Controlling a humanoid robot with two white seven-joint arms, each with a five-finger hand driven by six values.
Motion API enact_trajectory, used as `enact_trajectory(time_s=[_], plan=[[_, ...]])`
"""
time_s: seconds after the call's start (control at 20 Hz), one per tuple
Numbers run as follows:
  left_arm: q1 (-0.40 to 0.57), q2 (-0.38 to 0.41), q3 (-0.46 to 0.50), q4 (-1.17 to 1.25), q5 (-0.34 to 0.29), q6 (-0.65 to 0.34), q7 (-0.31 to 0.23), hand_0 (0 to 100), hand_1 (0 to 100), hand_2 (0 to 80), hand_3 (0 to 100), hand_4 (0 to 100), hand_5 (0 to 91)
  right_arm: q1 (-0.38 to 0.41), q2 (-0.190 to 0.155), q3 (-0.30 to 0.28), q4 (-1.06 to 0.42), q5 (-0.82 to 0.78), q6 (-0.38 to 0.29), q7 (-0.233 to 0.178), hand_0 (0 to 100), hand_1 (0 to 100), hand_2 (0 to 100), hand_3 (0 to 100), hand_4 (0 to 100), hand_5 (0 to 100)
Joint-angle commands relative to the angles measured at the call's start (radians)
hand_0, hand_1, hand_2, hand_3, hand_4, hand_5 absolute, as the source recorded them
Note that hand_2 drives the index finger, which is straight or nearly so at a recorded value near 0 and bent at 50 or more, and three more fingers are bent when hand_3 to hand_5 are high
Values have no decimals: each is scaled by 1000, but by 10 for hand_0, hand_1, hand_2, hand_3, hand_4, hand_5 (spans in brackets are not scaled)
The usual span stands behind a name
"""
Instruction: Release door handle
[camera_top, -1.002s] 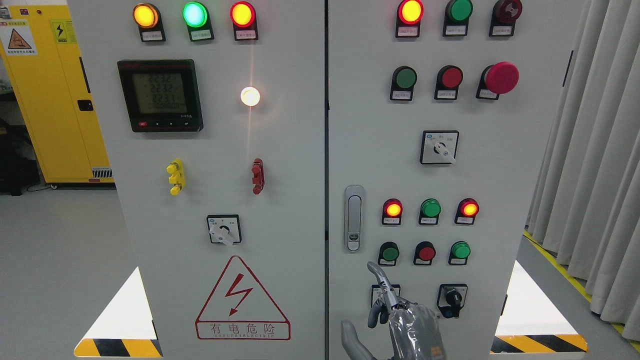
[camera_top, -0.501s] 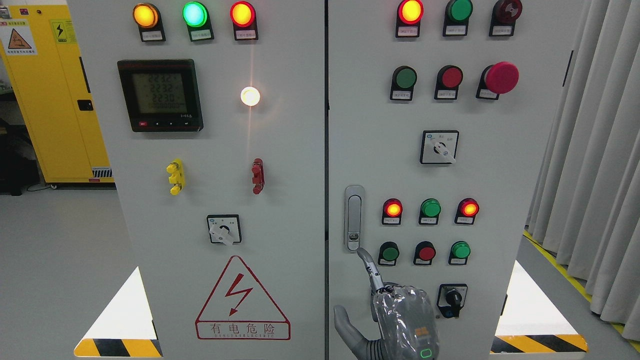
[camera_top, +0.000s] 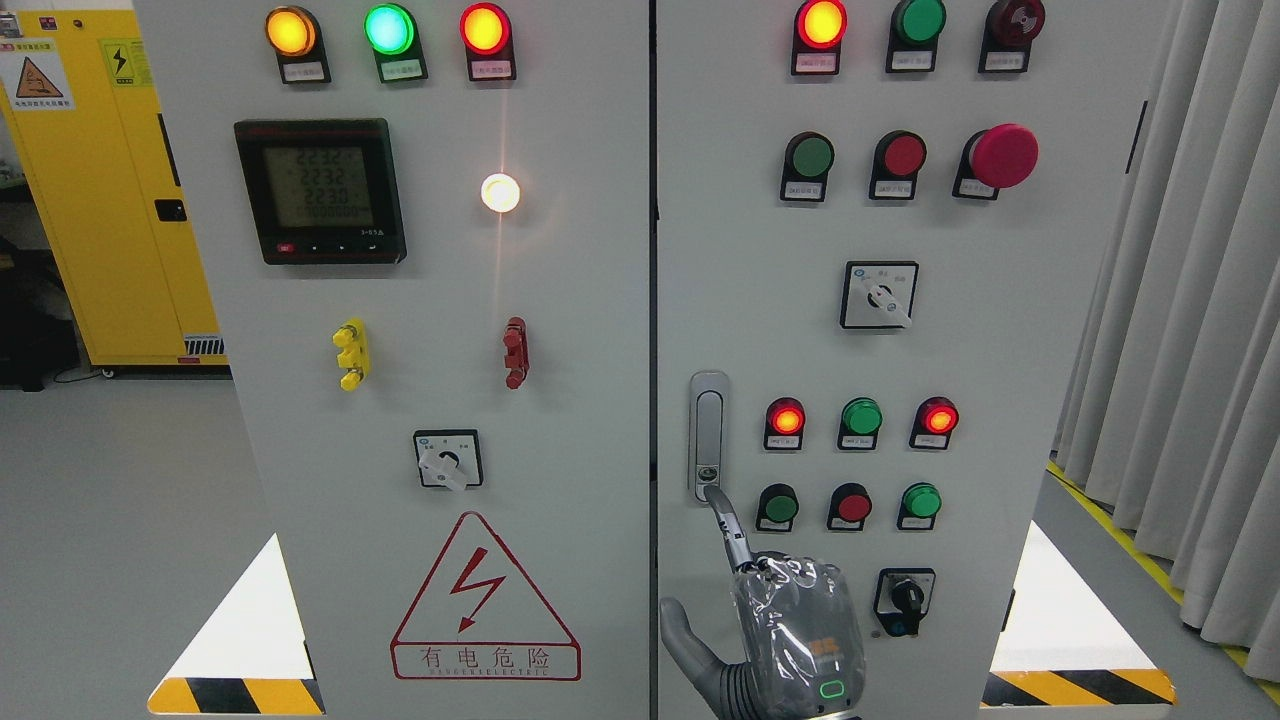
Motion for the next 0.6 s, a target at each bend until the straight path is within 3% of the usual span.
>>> enact_trajectory(time_s=[0.0,0.55], plan=[[0,0,0,0,0,1,0,120,556,0,0,0,0,-15,7,28,29,22,19,-1,373,342,0,1000,1000,1000],[0,0,0,0,0,1,0,120,556,0,0,0,0,-38,10,25,42,22,24,-1,373,341,0,1000,1000,1000]])
